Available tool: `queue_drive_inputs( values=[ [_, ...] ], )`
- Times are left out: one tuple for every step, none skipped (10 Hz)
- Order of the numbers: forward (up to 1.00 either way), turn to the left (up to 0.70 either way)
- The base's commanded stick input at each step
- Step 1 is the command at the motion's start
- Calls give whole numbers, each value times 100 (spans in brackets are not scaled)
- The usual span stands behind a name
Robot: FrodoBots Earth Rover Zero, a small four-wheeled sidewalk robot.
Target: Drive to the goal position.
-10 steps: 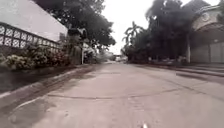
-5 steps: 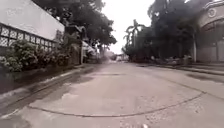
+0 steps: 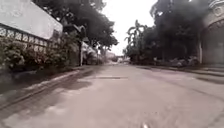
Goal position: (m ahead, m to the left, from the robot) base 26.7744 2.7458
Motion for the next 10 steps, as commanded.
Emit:
queue_drive_inputs(
  values=[
    [100, 24],
    [100, 28],
    [100, 2],
    [100, 0],
    [100, 0],
    [100, 0],
    [100, 2],
    [100, 9],
    [100, 34],
    [100, 10]
  ],
)
